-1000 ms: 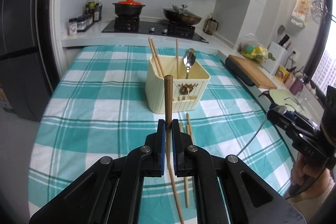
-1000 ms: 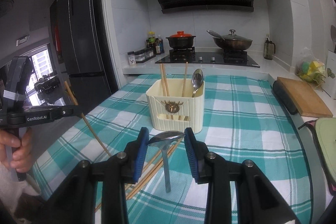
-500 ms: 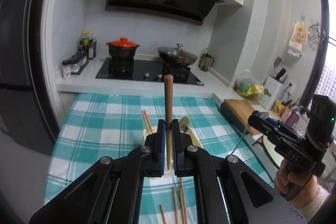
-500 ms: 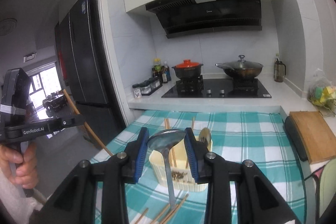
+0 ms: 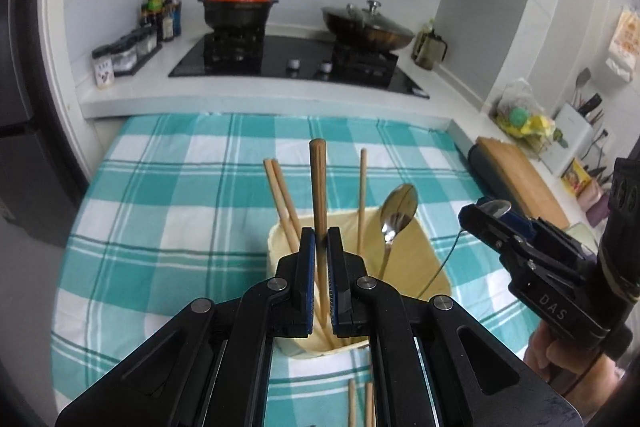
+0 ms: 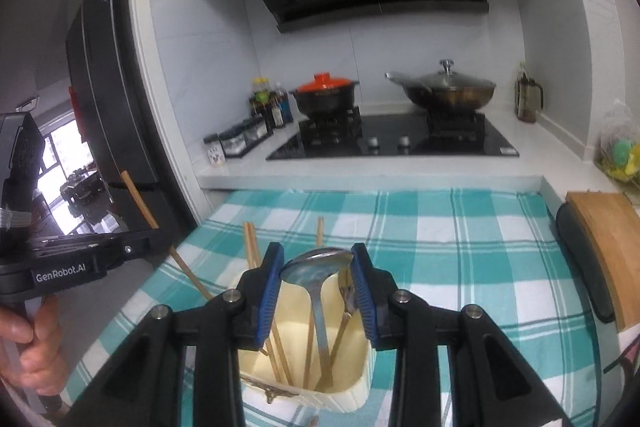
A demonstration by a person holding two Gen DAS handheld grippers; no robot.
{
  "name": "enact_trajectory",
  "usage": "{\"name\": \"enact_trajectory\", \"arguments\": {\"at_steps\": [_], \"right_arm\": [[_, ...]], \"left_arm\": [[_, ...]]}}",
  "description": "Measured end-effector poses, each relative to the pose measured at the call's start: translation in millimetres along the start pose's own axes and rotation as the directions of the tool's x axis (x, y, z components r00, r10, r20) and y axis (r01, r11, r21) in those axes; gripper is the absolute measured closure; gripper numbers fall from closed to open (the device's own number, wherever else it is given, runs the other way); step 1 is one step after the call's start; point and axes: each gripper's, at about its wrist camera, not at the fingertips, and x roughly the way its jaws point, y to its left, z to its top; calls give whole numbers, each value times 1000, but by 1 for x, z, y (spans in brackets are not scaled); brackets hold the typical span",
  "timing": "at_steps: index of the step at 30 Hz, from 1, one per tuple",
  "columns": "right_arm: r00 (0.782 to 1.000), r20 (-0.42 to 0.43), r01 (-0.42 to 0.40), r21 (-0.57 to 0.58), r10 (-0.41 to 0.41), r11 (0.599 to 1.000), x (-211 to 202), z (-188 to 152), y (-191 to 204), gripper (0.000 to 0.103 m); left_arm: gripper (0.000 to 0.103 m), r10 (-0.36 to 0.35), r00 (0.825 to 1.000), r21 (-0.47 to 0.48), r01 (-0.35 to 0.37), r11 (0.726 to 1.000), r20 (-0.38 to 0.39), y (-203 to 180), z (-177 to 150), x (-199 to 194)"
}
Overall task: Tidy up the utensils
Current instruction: 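Lower spoon and chopstick into the holder and open both tools, then move both tools back over the remaining chopsticks on the cloth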
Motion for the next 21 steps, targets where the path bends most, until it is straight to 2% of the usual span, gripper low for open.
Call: {"name": "enact_trajectory", "arguments": {"at_steps": [4,8,9,10,11,12,13,17,19,21], "right_arm": [[994,-102,49,51,-44,997,32,-18,-18,68],[986,-153,81,93,-66,992,50,-24,-31,67],[983,-166,94,103,-76,990,53,-23,-33,67],[981,-173,111,112,-90,987,54,-21,-34,66],[981,-171,116,123,-94,986,50,-19,-35,66],[983,-161,105,135,-82,985,44,-17,-36,66],[987,-148,89,141,-68,986,36,-15,-35,66],[992,-118,60,114,-47,992,-10,-13,-26,66],[992,-120,57,92,-46,994,-38,-21,-21,64],[990,-136,57,73,-46,996,-65,-38,-17,59]], "left_arm": [[98,20,998,3,-20,1000,-57,-1,-8,30],[96,52,996,15,-51,999,-70,-4,-8,33],[88,52,996,15,-51,999,-68,-4,-7,28],[73,51,997,18,-50,999,-63,-4,-8,21],[66,54,997,27,-53,998,-50,-4,-9,11],[52,63,997,39,-62,997,-31,-3,-10,-1],[44,73,997,56,-72,996,-14,-3,-14,-15],[33,80,997,117,-79,990,-1,2,-41,-68],[24,76,997,139,-74,987,-12,5,-66,-90],[22,82,996,157,-77,985,-28,9,-98,-108]]}}
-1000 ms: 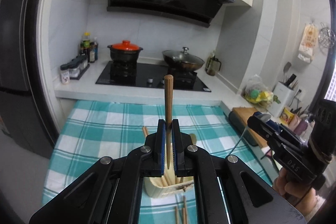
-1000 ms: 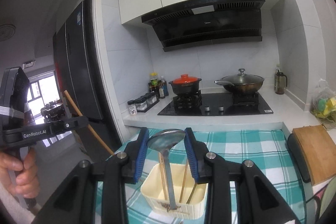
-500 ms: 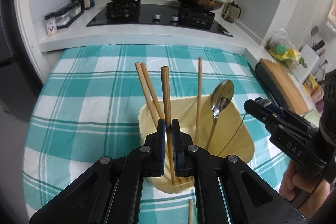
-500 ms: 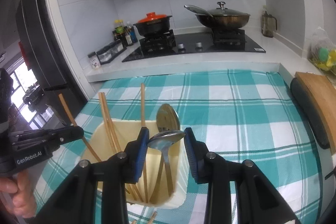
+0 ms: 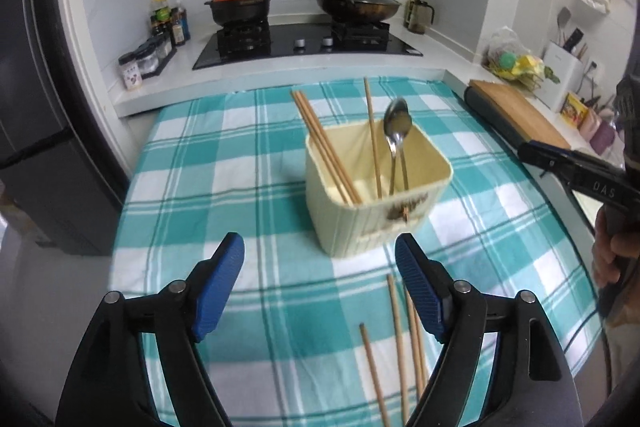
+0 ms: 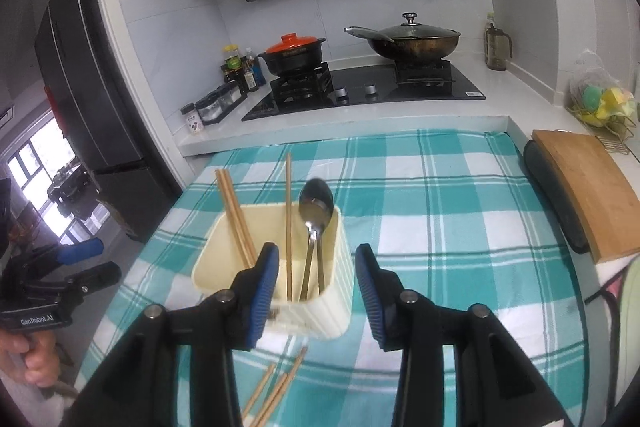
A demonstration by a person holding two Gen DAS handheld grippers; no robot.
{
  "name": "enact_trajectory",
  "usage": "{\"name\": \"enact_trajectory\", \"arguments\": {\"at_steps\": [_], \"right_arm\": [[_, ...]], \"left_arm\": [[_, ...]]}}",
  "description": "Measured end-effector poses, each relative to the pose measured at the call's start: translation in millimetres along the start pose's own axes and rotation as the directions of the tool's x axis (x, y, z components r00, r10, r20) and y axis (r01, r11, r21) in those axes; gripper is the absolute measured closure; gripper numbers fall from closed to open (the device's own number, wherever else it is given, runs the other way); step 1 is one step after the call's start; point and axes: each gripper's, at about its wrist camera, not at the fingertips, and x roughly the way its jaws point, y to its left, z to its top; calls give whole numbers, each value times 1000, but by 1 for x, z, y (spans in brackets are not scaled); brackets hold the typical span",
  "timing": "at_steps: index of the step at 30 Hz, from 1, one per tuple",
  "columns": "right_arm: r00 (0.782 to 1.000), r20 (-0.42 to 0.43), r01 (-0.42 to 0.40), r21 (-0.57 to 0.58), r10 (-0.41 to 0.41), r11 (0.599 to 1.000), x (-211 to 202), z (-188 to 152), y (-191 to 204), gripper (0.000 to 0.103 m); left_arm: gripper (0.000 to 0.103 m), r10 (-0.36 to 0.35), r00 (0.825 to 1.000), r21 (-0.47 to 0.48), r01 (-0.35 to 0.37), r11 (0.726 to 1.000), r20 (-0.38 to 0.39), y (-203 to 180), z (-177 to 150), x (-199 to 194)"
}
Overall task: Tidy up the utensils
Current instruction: 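Move both tools back over the remaining chopsticks on the cloth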
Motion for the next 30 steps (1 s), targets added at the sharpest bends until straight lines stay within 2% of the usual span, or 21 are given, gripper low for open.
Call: {"name": "enact_trajectory", "arguments": {"at_steps": [5,7,9,12,15,17,19,23,26,29,30], "right_arm": [[998,-55,26,-65,-30,998,-44,-82,3,59],[996,-62,55,-97,-61,994,-57,-124,6,59],[995,-69,68,-103,-75,992,-66,-168,9,59],[993,-76,82,-82,-89,993,-75,-227,17,59],[992,-68,99,-76,-104,992,-80,-267,31,59],[993,-74,86,-77,-92,993,-79,-279,39,59],[993,-98,58,-76,-66,995,-75,-285,44,59],[990,-125,61,-63,-69,996,-61,-285,49,60],[985,-161,50,-46,-56,998,-45,-277,52,66],[980,-198,27,-52,-37,998,-23,-265,60,77],[978,-206,17,-41,-25,999,-15,-259,62,78]], "left_arm": [[21,13,999,-9,-14,1000,-53,-7,-103,-14],[21,25,998,-39,-27,999,-62,-11,-144,-14],[21,1,998,-97,-7,995,-62,-15,-177,-11],[21,-9,998,-195,-3,981,-57,-17,-212,-9],[21,-17,998,-268,0,963,-60,-17,-229,-9],[21,-33,998,-287,15,958,-59,-18,-235,-11],[21,-8,999,-278,-8,961,-54,-22,-237,-12],[21,33,999,-263,-41,964,-35,-28,-241,-17],[21,48,999,-261,-52,964,-24,-28,-243,-20],[21,65,998,-254,-69,965,-26,-27,-246,-21],[21,68,997,-256,-72,964,-27,-25,-246,-21]]}}
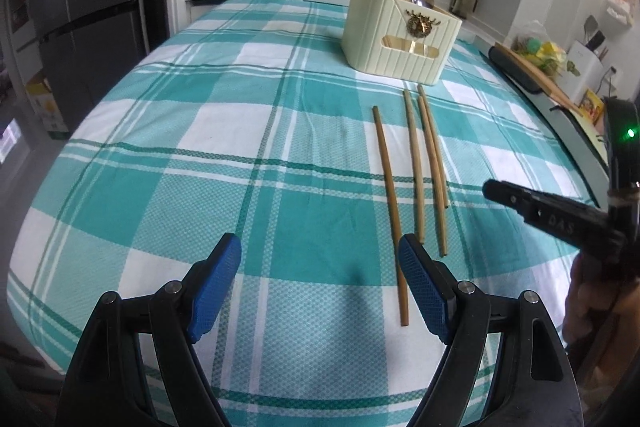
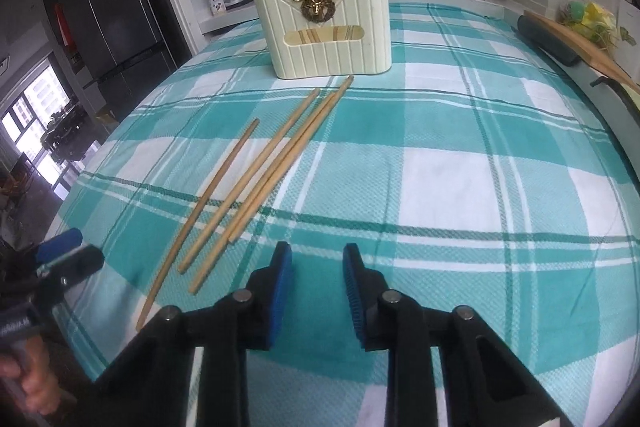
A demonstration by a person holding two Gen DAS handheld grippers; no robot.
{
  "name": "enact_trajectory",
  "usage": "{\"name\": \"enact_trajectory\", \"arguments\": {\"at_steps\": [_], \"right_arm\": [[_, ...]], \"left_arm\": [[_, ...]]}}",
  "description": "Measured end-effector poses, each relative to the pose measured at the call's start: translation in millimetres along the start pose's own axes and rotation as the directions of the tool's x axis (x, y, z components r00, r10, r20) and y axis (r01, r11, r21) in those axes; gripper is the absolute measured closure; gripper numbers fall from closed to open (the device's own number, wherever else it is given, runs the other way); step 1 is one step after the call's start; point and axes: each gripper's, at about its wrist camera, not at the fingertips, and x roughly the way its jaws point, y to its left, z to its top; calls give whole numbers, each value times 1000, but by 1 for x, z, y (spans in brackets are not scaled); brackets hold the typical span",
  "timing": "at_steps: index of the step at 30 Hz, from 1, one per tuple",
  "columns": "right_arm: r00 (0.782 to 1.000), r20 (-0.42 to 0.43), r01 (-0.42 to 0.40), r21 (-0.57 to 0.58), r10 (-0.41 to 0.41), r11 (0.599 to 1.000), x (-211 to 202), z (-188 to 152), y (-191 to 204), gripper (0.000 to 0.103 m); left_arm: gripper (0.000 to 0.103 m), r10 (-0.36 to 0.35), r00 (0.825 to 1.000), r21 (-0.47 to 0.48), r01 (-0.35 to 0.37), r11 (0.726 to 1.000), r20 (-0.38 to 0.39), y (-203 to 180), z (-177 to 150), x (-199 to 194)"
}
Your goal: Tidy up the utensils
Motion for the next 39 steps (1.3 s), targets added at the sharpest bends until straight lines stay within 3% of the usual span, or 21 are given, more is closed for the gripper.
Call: {"name": "enact_trajectory", "arguments": {"at_steps": [9,16,21,24,31,39], "right_arm": [[996,-70,-52,121,61,991,52,47,10,82],[992,-130,2,110,12,994,65,54,13,84],[986,-159,53,28,-48,998,68,59,22,84],[987,-141,78,28,-73,997,68,57,19,95],[990,-93,114,124,-103,986,47,39,-8,96],[970,-60,241,167,-235,956,10,3,-47,96]], "left_arm": [[21,19,1000,-24,-19,1000,-1,14,-1,1],[21,22,1000,-42,-23,999,-13,20,-2,6],[21,18,1000,-23,-18,1000,-19,13,-4,8],[21,25,1000,-9,-26,1000,-12,11,-4,6],[21,31,999,-21,-31,999,-24,14,-5,8],[21,18,999,-2,-19,1000,-49,7,-5,18]]}}
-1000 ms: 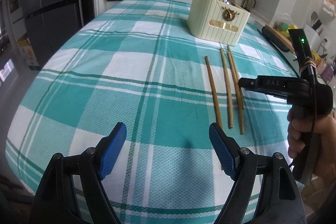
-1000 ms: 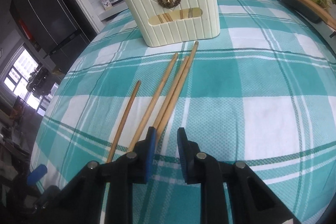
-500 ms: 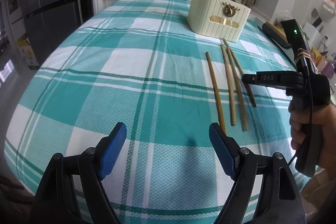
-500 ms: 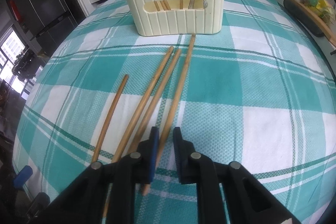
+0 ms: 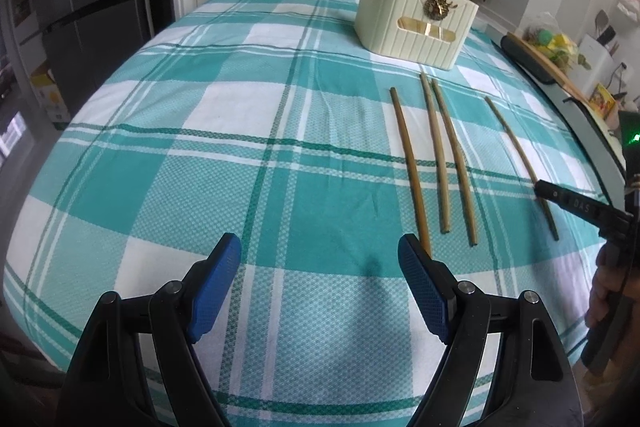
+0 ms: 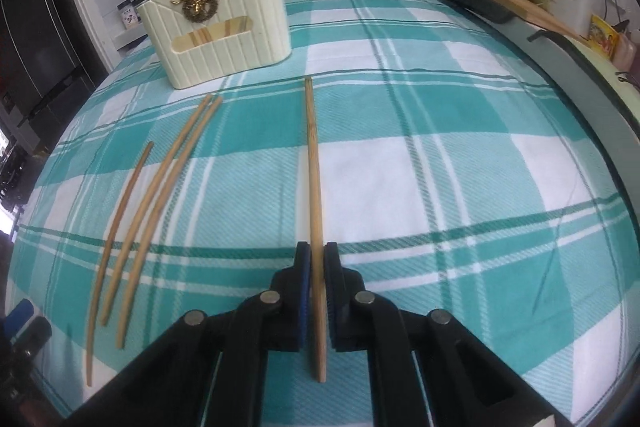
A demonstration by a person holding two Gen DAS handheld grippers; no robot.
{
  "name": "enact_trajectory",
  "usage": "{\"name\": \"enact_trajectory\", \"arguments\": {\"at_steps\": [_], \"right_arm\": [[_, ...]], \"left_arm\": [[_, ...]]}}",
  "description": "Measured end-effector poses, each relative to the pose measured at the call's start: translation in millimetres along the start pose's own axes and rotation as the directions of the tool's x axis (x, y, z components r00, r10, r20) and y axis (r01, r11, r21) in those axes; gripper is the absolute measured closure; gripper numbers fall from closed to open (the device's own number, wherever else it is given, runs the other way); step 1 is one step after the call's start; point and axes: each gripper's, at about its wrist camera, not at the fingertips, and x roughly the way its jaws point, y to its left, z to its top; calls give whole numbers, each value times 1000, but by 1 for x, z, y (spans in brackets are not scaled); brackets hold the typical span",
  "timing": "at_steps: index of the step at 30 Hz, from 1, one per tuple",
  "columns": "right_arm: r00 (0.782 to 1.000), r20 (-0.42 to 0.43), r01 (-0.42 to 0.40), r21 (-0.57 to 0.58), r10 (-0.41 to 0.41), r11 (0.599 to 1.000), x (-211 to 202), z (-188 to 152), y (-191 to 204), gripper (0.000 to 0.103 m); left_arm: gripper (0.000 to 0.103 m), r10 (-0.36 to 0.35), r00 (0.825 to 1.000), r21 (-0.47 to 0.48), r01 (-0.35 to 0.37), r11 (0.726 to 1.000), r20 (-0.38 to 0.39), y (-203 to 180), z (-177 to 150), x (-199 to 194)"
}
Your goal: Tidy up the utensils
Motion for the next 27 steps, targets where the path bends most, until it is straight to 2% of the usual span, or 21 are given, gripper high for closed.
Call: {"name": "enact_trajectory", "arguments": {"at_steps": [4,5,6,8,12,17,23,25,27], "right_arm": [[999,42,35,-28,-33,999,-9,-12,-11,94],[997,58,45,-41,-43,998,-10,-16,-12,85],[996,75,57,-55,-53,997,-11,-19,-12,69],[993,101,73,-74,-65,995,-13,-25,-12,58],[992,118,60,-84,-50,995,-13,-27,-13,58],[990,129,62,-80,-52,995,-13,-28,-13,58],[990,138,45,-63,-36,997,-14,-30,-16,58],[990,139,41,-60,-32,997,-14,-30,-17,58],[990,139,38,-58,-30,998,-15,-30,-17,58]], "left_arm": [[21,-25,1000,-1,25,1000,-7,-1,8,4],[21,-36,999,-8,36,999,-8,-1,12,5],[21,-49,999,-12,49,999,-11,0,17,7],[17,-71,997,0,71,997,-26,-4,29,13],[17,-83,995,56,86,995,-49,-21,56,32],[17,-82,994,77,88,993,-73,-39,80,61],[17,-5,994,145,20,989,-107,-54,79,89],[17,45,995,195,-28,980,-85,-59,74,89],[16,58,996,207,-42,977,-73,-56,72,87]]}}
